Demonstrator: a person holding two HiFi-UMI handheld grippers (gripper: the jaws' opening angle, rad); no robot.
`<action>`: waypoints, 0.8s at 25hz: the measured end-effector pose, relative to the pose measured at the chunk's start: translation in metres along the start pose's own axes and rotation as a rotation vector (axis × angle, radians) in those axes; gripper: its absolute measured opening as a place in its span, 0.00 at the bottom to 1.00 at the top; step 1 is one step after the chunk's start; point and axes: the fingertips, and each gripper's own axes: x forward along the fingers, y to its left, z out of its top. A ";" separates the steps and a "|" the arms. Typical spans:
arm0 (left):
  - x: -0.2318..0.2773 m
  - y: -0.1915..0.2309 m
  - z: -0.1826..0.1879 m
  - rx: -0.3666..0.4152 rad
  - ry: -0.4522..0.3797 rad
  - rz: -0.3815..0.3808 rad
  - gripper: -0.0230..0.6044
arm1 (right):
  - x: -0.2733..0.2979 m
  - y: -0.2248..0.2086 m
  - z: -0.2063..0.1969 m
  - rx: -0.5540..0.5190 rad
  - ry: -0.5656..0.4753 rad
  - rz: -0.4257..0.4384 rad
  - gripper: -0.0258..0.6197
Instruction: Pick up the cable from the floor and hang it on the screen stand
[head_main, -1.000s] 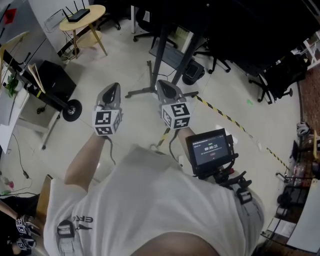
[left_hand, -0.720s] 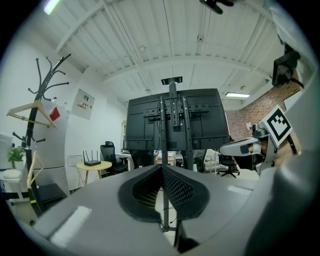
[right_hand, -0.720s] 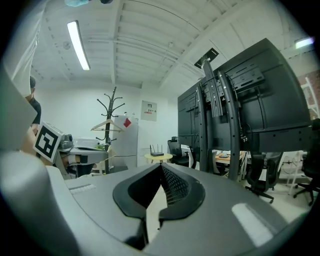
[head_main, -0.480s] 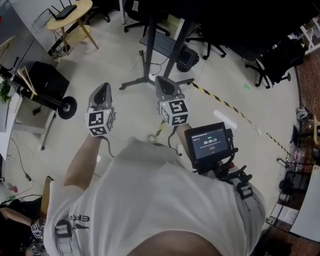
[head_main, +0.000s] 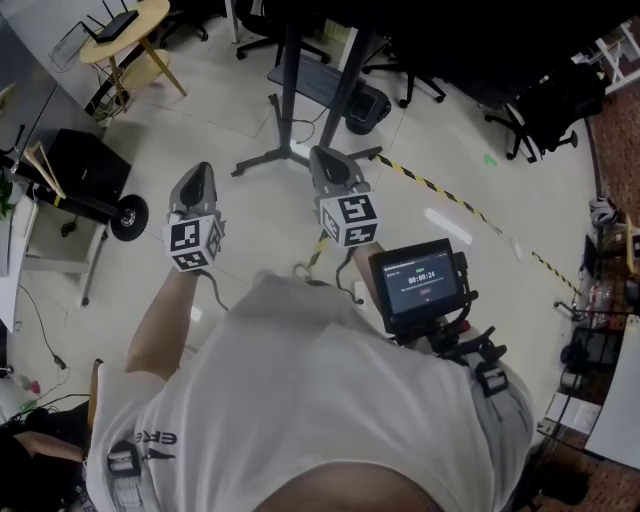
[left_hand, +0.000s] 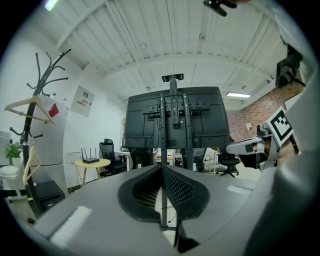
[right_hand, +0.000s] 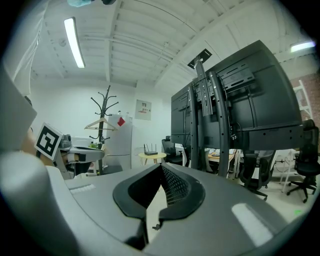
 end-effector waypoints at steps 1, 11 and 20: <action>0.000 -0.001 -0.001 0.002 0.000 -0.004 0.04 | -0.001 -0.001 0.000 -0.001 -0.002 -0.003 0.06; 0.009 -0.004 0.000 0.005 -0.013 -0.023 0.04 | 0.001 -0.012 0.004 0.013 -0.022 -0.033 0.06; 0.012 -0.009 -0.001 0.007 -0.009 -0.030 0.04 | 0.002 -0.014 0.004 0.016 -0.020 -0.035 0.06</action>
